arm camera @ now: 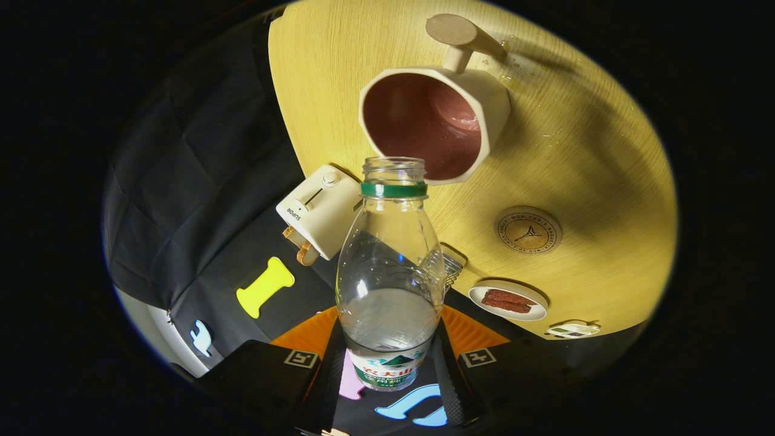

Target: Take the bottle from table, then pour the juice into the cup, finally place the bottle on the coaster

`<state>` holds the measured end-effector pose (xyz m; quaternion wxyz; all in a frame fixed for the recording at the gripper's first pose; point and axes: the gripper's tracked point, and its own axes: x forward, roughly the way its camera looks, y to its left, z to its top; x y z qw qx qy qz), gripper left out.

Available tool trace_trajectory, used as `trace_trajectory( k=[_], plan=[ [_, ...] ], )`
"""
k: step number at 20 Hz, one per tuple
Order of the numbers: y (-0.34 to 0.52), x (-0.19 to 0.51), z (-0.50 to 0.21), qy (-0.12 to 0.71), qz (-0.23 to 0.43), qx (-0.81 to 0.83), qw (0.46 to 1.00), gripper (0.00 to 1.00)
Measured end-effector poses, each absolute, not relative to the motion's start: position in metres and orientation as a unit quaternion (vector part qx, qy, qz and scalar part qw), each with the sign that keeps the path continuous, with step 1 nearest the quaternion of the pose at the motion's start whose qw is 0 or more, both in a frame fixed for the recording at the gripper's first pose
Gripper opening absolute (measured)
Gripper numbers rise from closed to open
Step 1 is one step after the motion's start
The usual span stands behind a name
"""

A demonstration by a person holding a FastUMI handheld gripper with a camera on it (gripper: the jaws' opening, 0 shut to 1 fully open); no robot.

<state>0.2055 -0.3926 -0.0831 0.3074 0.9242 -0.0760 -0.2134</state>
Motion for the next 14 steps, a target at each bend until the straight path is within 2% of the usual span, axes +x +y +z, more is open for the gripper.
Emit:
trace_trajectory(
  k=[14],
  plan=[
    [-0.3900, 0.2075, -0.0849, -0.076, -0.215, 0.920, 0.318, 0.70]
  ],
)
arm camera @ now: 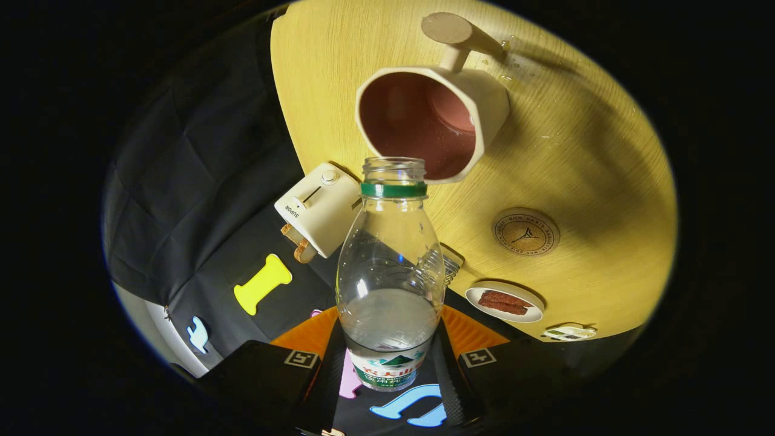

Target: Take the bottle from table, then pour the juice into the cup, finally place the bottle on the coaster

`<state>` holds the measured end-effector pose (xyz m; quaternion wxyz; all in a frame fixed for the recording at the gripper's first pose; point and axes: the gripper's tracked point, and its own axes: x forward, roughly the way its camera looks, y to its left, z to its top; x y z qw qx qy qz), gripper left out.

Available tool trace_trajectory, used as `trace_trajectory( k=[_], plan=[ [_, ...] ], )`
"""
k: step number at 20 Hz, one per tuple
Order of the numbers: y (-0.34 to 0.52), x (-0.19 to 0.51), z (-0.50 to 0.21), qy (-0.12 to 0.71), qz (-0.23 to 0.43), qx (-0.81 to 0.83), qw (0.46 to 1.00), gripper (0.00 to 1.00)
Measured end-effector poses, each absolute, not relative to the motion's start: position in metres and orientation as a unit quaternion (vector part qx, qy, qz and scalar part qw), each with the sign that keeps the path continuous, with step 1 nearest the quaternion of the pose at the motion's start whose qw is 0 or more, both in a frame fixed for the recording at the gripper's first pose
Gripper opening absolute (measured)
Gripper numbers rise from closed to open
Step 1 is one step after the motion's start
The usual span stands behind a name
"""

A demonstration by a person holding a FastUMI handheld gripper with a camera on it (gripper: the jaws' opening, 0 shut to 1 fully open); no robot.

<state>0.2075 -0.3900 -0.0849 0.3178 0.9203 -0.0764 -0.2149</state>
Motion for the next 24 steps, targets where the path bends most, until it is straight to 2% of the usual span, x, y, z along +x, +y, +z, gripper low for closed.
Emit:
trace_trajectory(
  k=[6, 9, 12, 16, 21, 24],
  plan=[
    [-0.389, 0.205, -0.084, -0.078, -0.212, 0.917, 0.328, 0.70],
    [-0.385, 0.202, -0.087, -0.066, -0.223, 0.901, 0.365, 0.70],
    [-0.376, 0.193, -0.083, -0.042, -0.229, 0.857, 0.459, 0.70],
    [-0.349, 0.181, -0.075, 0.016, -0.204, 0.735, 0.646, 0.70],
    [-0.322, 0.164, -0.042, 0.060, -0.136, 0.480, 0.865, 0.70],
    [-0.319, 0.161, -0.024, 0.056, -0.118, 0.282, 0.951, 0.70]
  ],
)
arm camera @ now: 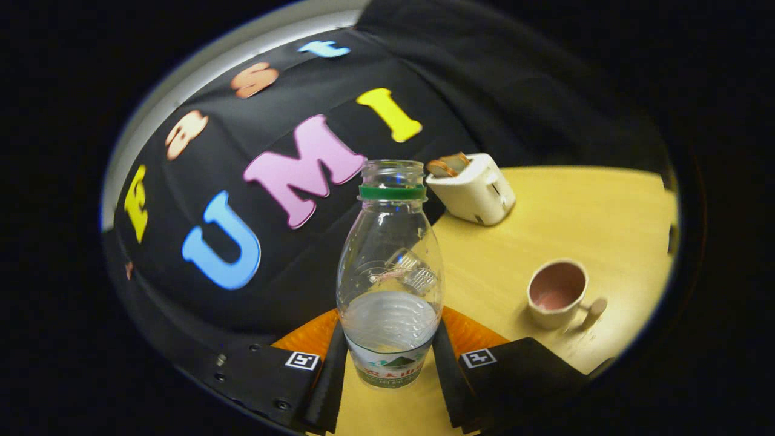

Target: Take the bottle from table, then pour the juice into the cup, finally place the bottle on the coaster

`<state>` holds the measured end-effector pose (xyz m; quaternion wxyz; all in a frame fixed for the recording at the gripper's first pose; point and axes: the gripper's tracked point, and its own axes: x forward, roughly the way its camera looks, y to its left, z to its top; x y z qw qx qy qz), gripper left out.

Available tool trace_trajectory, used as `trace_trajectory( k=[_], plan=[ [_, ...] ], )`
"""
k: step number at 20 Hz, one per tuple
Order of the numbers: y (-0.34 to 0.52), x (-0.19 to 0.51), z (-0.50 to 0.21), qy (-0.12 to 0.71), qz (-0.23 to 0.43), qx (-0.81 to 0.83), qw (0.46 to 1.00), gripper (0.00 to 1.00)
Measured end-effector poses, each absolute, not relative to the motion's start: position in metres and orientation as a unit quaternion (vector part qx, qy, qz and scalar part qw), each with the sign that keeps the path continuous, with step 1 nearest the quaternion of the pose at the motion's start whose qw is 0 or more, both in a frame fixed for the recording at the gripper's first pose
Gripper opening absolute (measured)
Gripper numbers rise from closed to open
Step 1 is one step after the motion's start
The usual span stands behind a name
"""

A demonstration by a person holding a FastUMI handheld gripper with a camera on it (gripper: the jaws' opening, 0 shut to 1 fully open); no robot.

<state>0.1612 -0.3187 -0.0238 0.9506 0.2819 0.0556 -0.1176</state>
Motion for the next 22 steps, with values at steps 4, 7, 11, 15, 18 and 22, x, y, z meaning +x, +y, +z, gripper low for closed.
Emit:
trace_trajectory(
  k=[4, 7, 11, 15, 18, 22],
  plan=[
    [-0.290, 0.177, -0.013, 0.059, -0.079, 0.048, 0.994, 0.70],
    [-0.253, 0.200, -0.028, 0.047, -0.039, -0.044, 0.997, 0.70],
    [-0.252, 0.225, -0.065, 0.044, -0.030, -0.086, 0.995, 0.70],
    [-0.278, 0.251, -0.091, 0.037, -0.068, -0.069, 0.995, 0.70],
    [-0.299, 0.269, -0.119, 0.058, -0.090, -0.029, 0.994, 0.70],
    [-0.316, 0.273, -0.139, 0.068, -0.109, -0.030, 0.991, 0.70]
  ],
)
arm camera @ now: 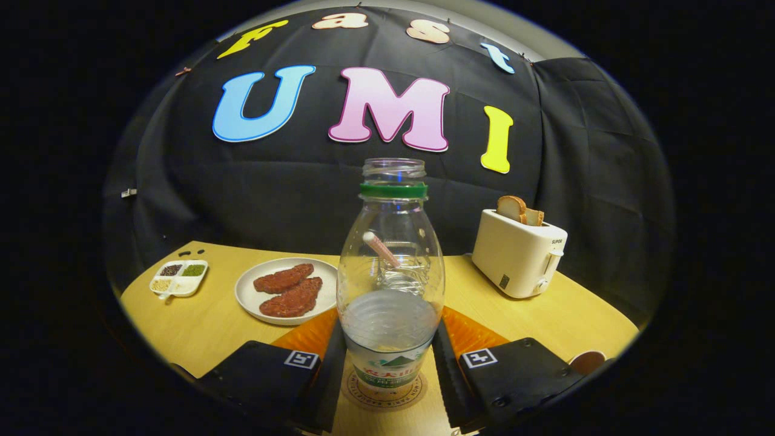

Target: Take the bottle from table, then pour the juice into the cup, finally place the bottle on the coaster

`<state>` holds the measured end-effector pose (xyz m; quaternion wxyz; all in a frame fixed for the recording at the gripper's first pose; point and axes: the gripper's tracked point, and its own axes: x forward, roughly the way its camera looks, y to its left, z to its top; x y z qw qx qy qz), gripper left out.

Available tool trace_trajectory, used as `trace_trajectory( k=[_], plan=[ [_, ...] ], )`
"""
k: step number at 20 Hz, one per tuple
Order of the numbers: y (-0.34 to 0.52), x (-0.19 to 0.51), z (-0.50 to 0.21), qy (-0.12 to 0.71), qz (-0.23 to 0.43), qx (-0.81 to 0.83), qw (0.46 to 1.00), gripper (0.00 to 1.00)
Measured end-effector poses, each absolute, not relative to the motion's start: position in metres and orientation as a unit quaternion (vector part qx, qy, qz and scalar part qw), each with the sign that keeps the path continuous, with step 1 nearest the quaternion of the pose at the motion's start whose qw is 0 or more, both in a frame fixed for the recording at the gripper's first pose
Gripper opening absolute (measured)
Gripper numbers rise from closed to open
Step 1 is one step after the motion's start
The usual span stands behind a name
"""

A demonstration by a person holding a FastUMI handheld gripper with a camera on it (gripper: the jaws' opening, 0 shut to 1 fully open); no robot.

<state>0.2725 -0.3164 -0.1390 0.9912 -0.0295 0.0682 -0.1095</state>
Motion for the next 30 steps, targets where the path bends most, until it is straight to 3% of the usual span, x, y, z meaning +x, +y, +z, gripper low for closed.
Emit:
trace_trajectory(
  k=[9, 11, 12, 19, 25, 30],
  plan=[
    [-0.322, 0.272, -0.146, 0.072, -0.122, -0.022, 0.990, 0.77],
    [-0.327, 0.268, -0.146, 0.076, -0.133, -0.020, 0.988, 0.86],
    [-0.325, 0.265, -0.146, 0.080, -0.129, -0.014, 0.988, 1.00],
    [-0.304, 0.239, -0.138, 0.089, -0.105, -0.035, 0.990, 0.98],
    [-0.300, 0.173, -0.109, 0.091, -0.112, -0.045, 0.989, 0.98],
    [-0.267, 0.093, -0.037, 0.044, -0.039, -0.049, 0.997, 0.97]
  ],
)
